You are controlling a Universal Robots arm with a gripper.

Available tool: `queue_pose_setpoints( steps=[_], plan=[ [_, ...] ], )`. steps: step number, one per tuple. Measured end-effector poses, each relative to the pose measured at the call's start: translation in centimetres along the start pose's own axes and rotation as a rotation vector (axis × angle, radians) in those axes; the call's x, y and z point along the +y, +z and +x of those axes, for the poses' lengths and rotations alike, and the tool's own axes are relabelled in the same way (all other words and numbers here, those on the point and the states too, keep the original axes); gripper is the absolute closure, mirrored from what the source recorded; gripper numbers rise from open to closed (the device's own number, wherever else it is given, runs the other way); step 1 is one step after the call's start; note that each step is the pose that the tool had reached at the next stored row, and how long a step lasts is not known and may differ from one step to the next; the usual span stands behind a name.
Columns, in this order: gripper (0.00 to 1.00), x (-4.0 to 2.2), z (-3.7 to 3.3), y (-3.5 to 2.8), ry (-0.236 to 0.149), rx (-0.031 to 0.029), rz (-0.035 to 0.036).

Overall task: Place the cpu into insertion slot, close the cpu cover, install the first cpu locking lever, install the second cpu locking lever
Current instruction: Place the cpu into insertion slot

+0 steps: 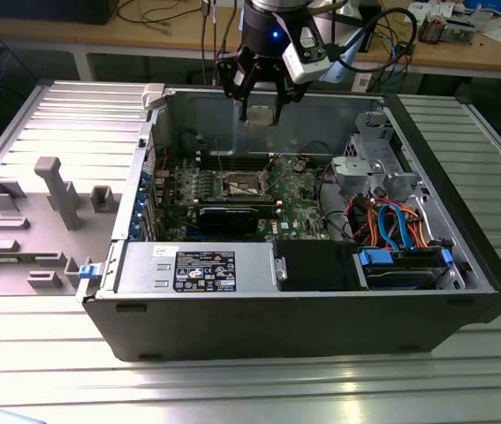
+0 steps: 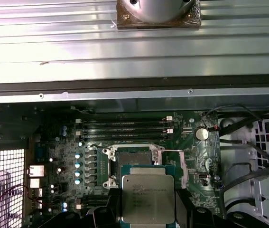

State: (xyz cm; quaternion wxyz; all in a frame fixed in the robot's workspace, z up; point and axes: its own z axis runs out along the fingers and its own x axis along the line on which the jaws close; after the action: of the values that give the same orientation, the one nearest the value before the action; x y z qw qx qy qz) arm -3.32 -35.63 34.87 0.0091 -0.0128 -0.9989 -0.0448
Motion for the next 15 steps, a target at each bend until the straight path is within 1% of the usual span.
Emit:
queue_pose_setpoints(
  steps=[15],
  plan=[
    [0.45,-0.10,0.47,0.62,0.000,0.0000,0.0000]
  ],
)
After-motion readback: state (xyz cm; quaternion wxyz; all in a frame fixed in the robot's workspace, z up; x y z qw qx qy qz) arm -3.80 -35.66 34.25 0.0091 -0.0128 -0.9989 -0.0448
